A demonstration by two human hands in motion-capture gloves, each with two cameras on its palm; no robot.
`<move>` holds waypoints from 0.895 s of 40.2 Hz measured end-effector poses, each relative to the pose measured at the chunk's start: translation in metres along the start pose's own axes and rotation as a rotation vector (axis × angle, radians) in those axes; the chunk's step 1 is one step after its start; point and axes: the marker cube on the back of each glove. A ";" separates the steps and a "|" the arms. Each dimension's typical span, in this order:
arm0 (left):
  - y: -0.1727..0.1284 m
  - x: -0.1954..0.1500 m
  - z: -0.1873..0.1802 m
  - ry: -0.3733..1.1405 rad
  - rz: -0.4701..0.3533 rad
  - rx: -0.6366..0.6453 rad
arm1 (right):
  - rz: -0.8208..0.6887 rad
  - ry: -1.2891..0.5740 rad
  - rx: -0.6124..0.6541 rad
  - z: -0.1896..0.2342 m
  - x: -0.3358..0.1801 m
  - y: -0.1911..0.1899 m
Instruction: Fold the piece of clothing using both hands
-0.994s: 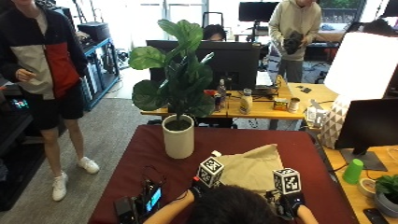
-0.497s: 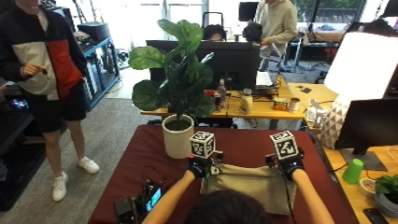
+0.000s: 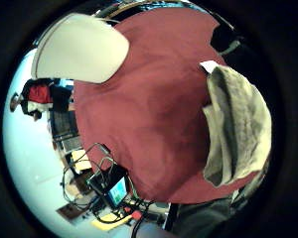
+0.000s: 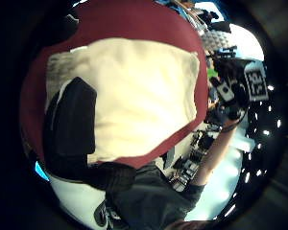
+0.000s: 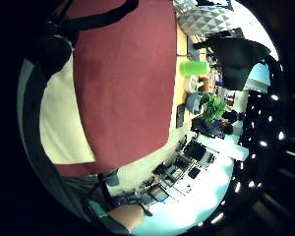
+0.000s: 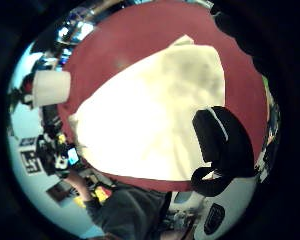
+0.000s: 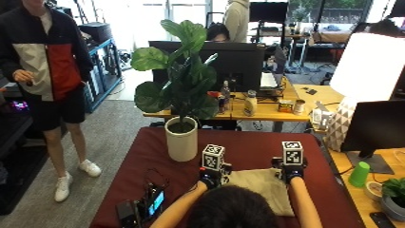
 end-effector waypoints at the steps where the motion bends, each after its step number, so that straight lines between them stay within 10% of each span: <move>1: 0.007 0.005 0.001 0.013 0.024 -0.019 | -0.011 0.000 0.045 0.001 0.002 -0.003; 11: 0.037 0.019 0.051 -0.120 0.083 -0.136 | -0.007 0.004 -0.091 0.010 -0.001 0.081; 19: 0.038 0.014 0.090 -0.121 0.076 -0.192 | -0.004 -0.092 -0.137 0.034 -0.008 0.065; 36: 0.030 -0.005 0.054 -0.005 0.046 -0.203 | -0.020 -0.186 -0.117 0.044 -0.023 0.054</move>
